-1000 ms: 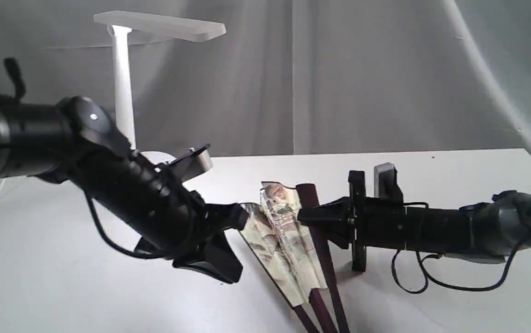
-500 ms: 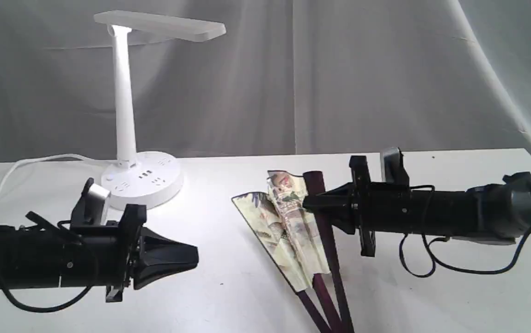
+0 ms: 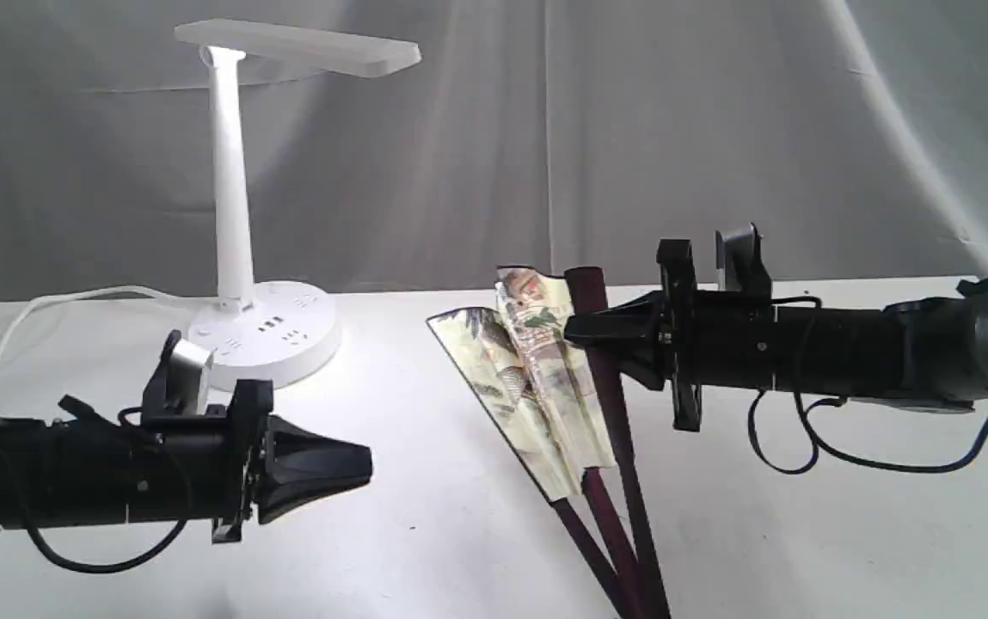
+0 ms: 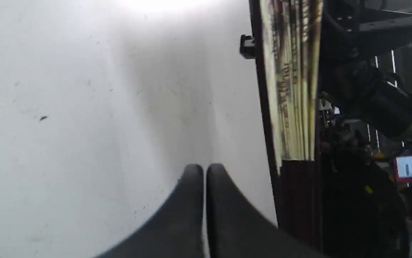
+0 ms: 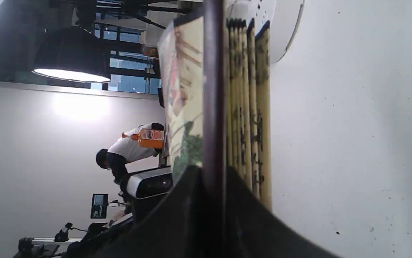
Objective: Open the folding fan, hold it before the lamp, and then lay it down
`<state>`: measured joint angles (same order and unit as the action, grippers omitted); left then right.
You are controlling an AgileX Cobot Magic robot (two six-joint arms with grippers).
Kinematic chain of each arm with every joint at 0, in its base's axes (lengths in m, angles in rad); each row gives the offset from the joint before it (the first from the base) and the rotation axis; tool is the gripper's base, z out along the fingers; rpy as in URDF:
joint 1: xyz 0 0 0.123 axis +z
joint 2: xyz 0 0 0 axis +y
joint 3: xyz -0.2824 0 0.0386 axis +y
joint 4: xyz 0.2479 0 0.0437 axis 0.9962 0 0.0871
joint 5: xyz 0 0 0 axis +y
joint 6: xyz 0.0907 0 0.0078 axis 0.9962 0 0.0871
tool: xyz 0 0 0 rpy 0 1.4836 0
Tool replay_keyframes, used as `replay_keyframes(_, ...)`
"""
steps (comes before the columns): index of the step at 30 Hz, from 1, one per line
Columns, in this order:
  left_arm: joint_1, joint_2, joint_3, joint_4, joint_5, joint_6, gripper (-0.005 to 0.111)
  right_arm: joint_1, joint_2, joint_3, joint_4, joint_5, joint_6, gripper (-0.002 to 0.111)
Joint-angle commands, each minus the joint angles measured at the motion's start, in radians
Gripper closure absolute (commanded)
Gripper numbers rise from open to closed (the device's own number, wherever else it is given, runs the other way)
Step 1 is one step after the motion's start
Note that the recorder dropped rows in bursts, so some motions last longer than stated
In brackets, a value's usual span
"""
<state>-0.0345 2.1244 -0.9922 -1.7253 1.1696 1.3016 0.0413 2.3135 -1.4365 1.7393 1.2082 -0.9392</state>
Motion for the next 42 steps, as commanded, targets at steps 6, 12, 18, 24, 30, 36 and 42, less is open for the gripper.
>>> replay_keyframes(6,-0.030,-0.050,-0.203,0.717,-0.552,-0.296,0.106,-0.002,-0.018,0.003,0.005,0.013,-0.015,0.108)
replay_keyframes(12,-0.069,-0.135,-0.240,1.758,-0.603,-1.379,0.106,-0.002,-0.018,0.003,0.005,0.013,-0.025,0.108)
replay_keyframes(18,-0.209,-0.183,-0.246,2.206,-0.488,-1.773,0.107,-0.002,-0.018,0.003,0.005,0.013,-0.025,0.108)
replay_keyframes(24,-0.443,-0.186,-0.168,2.694,-0.550,-2.282,0.107,-0.002,-0.018,0.003,0.005,0.013,-0.025,0.108)
replay_keyframes(30,-0.468,-0.205,-0.029,2.872,-0.778,-2.665,0.107,-0.002,-0.018,0.003,-0.016,0.013,-0.025,0.108)
replay_keyframes(36,-0.318,-0.205,0.008,2.034,-0.763,-1.859,0.107,-0.002,-0.018,0.003,-0.016,0.013,-0.025,0.108)
replay_keyframes(42,-0.284,-0.258,0.330,1.941,-1.665,-1.768,0.107,-0.002,-0.018,0.003,-0.025,0.013,-0.025,0.108)
